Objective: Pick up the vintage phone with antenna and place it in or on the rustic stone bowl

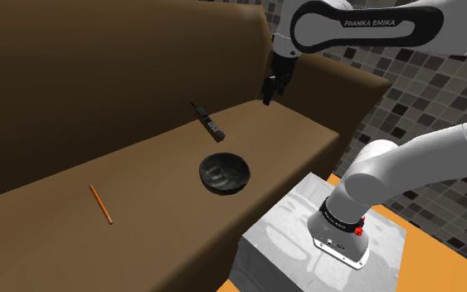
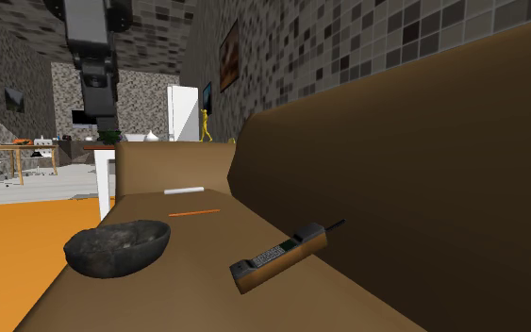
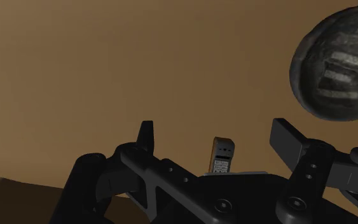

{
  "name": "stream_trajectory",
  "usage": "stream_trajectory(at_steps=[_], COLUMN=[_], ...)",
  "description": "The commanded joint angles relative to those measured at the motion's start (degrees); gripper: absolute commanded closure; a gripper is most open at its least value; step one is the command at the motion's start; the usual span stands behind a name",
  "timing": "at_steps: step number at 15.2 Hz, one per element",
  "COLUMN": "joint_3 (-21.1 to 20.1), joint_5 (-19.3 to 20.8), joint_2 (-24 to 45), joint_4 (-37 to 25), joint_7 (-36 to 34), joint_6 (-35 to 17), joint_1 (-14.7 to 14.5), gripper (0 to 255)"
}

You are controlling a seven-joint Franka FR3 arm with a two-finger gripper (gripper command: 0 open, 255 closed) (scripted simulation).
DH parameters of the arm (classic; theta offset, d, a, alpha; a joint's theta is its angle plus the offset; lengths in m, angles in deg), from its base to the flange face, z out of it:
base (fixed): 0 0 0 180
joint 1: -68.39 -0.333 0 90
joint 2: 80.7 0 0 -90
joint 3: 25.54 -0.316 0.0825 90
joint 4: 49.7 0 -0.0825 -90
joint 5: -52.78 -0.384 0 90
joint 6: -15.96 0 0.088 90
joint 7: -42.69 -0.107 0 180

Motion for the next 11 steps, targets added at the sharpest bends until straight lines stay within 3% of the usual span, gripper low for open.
stream_trajectory(at_steps=[1, 11], joint_3=[-0.38, -2.33], joint_5=[-0.30, -0.25], joint_2=[2.19, 19.82], joint_4=[1.56, 0.62], joint_7=[-1.24, -7.05], joint_6=[-5.16, -28.02], joint_1=[-0.11, 0.01], gripper=[0, 0])
